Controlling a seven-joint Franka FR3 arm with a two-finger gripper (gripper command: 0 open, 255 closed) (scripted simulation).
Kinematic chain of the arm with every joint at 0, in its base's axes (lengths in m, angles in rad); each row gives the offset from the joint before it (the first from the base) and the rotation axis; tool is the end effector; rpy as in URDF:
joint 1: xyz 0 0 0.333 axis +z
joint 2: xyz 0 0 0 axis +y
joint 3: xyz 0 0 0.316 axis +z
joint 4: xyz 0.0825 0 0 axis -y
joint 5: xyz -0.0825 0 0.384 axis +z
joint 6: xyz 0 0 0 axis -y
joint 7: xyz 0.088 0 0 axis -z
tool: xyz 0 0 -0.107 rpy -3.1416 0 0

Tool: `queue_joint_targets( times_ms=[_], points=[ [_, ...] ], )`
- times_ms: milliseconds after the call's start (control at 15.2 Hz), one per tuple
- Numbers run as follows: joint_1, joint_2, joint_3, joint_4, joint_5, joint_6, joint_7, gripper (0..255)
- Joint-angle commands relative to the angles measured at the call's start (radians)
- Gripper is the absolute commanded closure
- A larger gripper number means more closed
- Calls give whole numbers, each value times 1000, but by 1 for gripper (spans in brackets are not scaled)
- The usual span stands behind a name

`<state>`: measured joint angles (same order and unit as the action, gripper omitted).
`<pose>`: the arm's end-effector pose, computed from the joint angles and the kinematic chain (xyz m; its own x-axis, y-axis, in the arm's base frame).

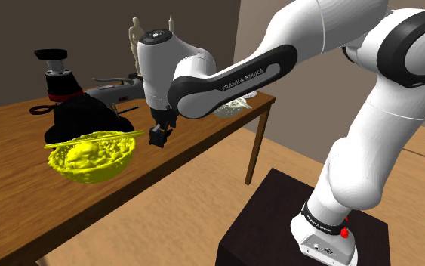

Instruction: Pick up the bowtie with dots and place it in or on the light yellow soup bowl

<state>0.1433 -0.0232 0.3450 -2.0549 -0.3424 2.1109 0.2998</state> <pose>0.4956 0.2466 0.4560 0.9217 0.3625 0.1384 0.3148 -0.9071 0.2795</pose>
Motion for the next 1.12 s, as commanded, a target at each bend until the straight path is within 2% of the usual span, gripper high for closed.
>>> queue_joint_targets(
  times_ms=[0, 594, 1056],
  points=[
    [0, 0, 0, 0, 0, 0, 0, 255],
    [0, 0, 0, 0, 0, 0, 0, 255],
    [1, -25, 0, 65, 25, -84, -36, 255]
  ],
)
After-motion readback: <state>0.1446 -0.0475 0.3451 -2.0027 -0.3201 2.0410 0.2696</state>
